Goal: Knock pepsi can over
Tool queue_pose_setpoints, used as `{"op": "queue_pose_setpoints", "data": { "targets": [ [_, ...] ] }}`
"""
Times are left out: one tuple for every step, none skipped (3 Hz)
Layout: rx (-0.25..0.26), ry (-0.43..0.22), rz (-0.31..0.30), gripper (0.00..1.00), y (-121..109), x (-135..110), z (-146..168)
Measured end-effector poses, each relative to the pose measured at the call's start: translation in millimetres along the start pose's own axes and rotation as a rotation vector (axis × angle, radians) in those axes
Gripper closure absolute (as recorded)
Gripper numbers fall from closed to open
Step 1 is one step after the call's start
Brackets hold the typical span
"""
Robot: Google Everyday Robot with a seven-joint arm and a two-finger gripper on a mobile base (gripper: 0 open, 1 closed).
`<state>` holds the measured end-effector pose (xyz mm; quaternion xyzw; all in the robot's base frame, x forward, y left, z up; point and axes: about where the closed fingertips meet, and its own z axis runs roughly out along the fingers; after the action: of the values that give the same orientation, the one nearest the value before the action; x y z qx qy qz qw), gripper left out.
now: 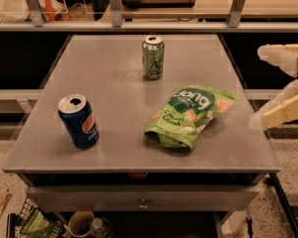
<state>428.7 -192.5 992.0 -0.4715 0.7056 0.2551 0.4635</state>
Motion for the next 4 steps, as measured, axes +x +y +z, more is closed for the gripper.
{"op": "queue_pose_setpoints", "data": {
  "targets": [
    [0.000,0.000,0.000,0.00,0,0,0],
    [-0.029,-0.024,-0.004,0.00,13,-12,7],
    [-0.039,-0.061,-0.011,0.00,39,-35,24],
    [-0.034,-0.078,-0.046,0.00,68,-59,47]
  ]
}}
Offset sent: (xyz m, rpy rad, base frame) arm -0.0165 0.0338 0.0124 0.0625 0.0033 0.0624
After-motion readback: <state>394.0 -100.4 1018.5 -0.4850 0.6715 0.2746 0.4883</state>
